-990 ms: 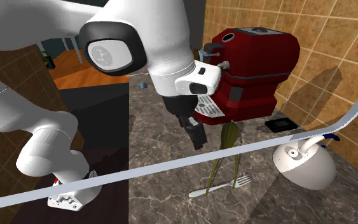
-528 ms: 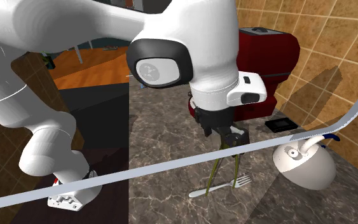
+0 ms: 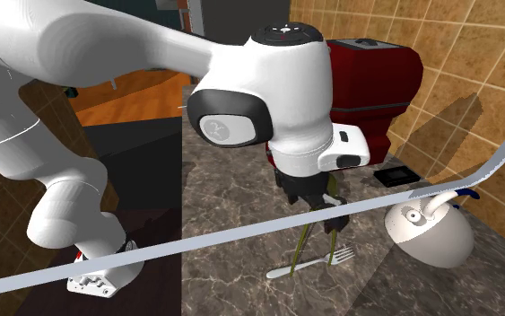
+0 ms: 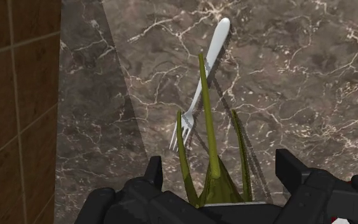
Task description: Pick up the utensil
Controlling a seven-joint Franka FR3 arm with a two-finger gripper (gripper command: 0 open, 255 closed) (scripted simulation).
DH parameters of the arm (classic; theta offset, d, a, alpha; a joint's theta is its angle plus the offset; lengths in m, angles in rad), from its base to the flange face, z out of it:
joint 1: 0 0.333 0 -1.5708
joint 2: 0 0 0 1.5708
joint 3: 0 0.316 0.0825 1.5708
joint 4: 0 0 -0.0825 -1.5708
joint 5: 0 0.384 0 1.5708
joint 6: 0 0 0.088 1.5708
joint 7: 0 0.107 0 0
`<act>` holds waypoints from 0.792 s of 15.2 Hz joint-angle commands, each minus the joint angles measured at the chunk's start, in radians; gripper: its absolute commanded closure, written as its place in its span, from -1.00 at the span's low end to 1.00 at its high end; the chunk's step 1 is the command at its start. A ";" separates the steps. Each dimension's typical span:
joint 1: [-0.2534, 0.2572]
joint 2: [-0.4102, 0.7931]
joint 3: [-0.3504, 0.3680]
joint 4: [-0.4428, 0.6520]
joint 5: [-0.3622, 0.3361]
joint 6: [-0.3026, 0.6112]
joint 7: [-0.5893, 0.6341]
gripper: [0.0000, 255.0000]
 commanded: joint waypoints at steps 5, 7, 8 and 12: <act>0.000 0.000 0.000 -0.004 0.000 0.005 0.000 1.00; 0.000 0.000 0.000 -0.004 0.000 0.005 0.000 1.00; 0.000 0.000 0.000 -0.004 0.000 0.005 0.000 1.00; 0.000 -0.003 0.002 0.019 -0.003 -0.021 0.005 1.00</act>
